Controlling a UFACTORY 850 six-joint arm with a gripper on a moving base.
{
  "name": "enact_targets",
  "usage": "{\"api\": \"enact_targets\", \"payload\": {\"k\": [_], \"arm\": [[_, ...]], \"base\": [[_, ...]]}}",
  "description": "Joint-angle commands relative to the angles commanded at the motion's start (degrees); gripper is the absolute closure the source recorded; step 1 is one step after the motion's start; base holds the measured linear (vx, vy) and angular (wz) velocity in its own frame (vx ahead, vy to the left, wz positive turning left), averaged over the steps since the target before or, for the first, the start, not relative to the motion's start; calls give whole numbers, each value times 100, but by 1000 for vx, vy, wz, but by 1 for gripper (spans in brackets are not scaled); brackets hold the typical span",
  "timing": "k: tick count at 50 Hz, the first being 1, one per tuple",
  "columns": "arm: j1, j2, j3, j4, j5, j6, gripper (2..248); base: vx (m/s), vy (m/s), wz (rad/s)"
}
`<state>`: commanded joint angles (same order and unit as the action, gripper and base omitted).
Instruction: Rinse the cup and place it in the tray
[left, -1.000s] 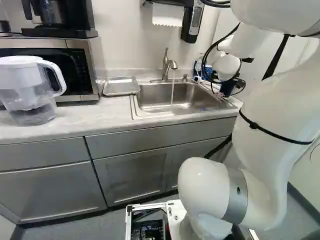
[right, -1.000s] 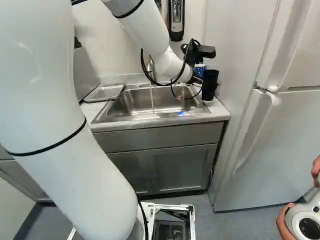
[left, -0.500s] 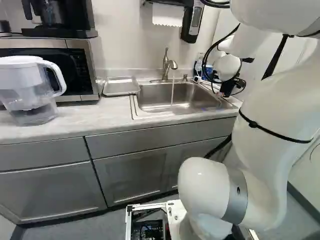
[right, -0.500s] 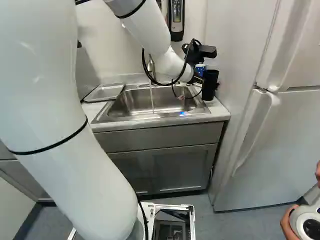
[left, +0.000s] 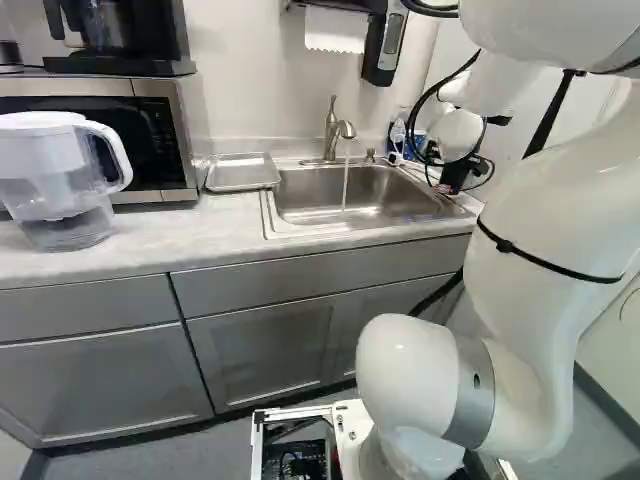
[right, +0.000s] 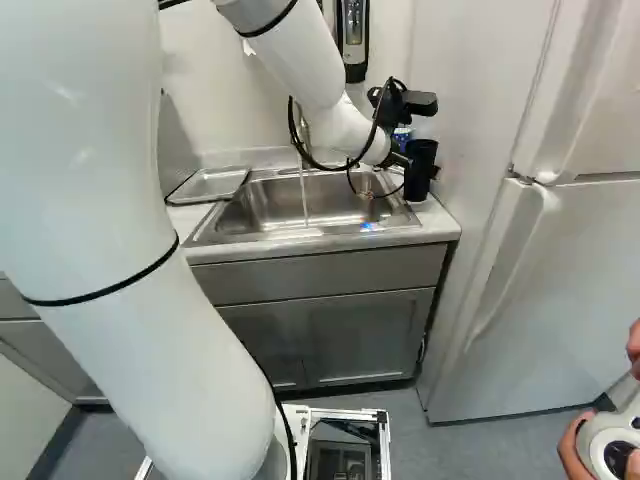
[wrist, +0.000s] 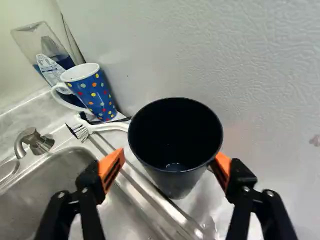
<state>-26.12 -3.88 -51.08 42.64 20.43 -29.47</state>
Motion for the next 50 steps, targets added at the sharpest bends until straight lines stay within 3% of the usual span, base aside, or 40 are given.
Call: {"api": "enact_targets", "payload": {"k": [1, 5, 6, 10, 11, 15, 16, 37, 50], "arm": [[0, 0, 0, 0, 0, 0, 43], [0, 0, 0, 0, 0, 0, 43], [0, 0, 0, 0, 0, 0, 81], [0, 0, 0, 0, 0, 0, 81], [0, 0, 0, 0, 0, 0, 117], [0, 0, 0, 0, 0, 0, 117], [0, 0, 0, 0, 0, 0, 127], [5, 65, -17, 0, 0, 0, 127], [169, 116, -127, 0, 0, 0, 127]], "base": [[0, 0, 0], [0, 0, 0], [0, 0, 0], [0, 0, 0], [0, 0, 0], [0, 0, 0], [0, 0, 0], [0, 0, 0], [0, 0, 0]]}}
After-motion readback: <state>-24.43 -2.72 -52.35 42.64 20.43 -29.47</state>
